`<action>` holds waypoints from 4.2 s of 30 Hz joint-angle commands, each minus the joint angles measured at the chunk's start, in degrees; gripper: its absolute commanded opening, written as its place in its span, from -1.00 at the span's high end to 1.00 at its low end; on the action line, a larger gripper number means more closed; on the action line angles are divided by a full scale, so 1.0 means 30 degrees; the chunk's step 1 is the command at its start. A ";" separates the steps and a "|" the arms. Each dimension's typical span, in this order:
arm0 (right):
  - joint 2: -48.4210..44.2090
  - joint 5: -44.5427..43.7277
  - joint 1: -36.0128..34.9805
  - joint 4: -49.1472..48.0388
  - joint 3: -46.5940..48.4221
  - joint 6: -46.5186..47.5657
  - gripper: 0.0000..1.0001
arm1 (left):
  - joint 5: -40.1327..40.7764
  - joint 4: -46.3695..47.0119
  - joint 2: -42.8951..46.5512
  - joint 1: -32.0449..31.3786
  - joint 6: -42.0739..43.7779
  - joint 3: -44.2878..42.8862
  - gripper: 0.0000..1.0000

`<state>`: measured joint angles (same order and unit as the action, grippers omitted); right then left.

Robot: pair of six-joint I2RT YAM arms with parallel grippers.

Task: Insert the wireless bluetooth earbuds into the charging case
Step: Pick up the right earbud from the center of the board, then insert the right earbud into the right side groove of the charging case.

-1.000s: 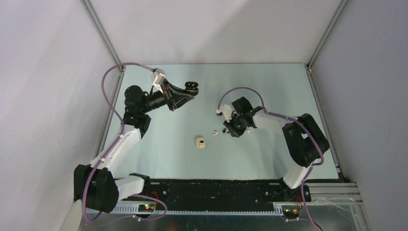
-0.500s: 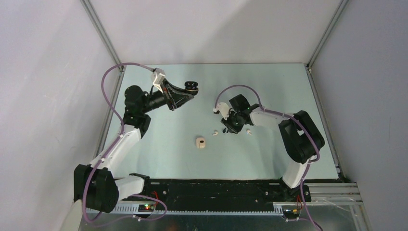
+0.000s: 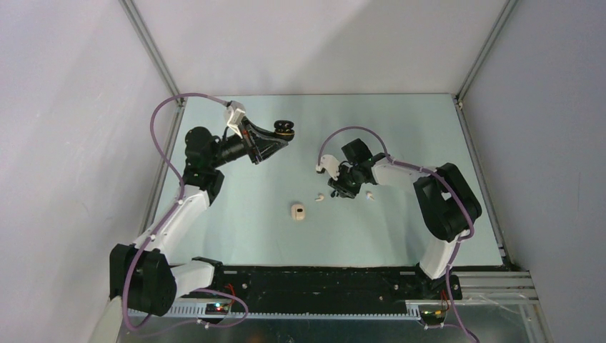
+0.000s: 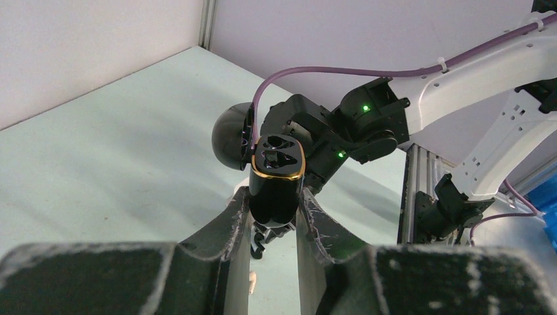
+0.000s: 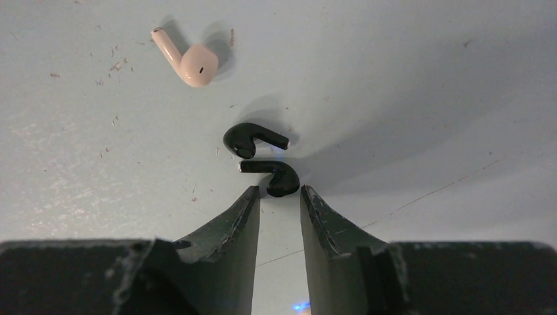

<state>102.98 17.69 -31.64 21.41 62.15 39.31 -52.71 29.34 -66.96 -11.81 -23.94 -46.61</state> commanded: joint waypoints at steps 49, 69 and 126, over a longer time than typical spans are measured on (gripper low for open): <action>-1.1013 -1.1235 -0.4409 -1.0995 0.0632 1.0229 1.00 | 0.7116 0.4885 -0.1821 -0.3450 0.2555 0.0934 1.00; -1.0002 -0.8723 -0.6669 -2.2079 -0.3783 1.5710 1.00 | 0.8639 0.8416 -0.1341 -0.5187 0.3908 0.2607 1.00; -0.9254 -0.8669 -0.7798 -1.9044 -0.3767 1.9285 1.00 | 0.8239 0.9203 0.0132 -0.5734 0.4574 0.3979 1.00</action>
<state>75.44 -8.12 -54.41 -36.18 50.48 96.14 -28.84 53.95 -68.55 -28.49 -10.07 -34.81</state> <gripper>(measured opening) 0.227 0.280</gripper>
